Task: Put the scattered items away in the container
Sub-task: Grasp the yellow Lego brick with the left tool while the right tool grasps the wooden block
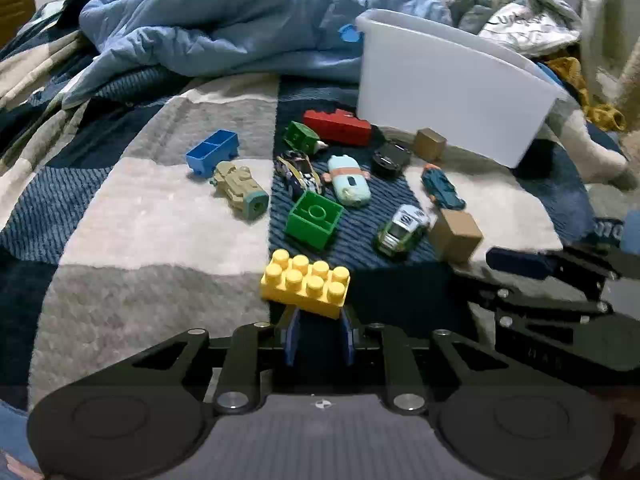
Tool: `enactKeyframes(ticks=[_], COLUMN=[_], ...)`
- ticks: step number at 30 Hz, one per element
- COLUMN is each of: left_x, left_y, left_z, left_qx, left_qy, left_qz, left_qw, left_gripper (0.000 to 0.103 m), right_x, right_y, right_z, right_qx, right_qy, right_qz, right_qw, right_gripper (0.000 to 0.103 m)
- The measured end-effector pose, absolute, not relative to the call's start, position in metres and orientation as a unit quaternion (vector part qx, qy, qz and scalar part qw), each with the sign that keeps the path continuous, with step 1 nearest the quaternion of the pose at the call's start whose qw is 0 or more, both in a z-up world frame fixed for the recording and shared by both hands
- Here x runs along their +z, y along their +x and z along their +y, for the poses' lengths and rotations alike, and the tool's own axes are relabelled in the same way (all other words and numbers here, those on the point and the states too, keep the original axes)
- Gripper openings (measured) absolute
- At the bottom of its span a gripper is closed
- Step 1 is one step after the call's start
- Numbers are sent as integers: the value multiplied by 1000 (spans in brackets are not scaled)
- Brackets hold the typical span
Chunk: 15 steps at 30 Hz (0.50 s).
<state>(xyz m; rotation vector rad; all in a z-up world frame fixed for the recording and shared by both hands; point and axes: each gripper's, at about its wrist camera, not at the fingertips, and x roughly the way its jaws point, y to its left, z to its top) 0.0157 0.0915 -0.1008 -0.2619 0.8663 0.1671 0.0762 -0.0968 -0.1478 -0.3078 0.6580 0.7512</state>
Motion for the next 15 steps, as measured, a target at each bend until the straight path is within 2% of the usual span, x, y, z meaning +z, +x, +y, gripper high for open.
enactKeyframes(ticks=[4, 15], left_x=[-100, -112], left_y=[37, 59], left_z=[88, 89], left_qx=[113, 147], left_qy=[-114, -113], left_qz=[413, 407], left_qw=[897, 895], left_gripper=[39, 45], right_x=[-150, -148], right_y=[78, 85], right_z=[-96, -100], right_qx=[353, 337], right_qy=[-150, -140], right_qz=[305, 303], right_qw=[872, 880], right_gripper=[48, 52])
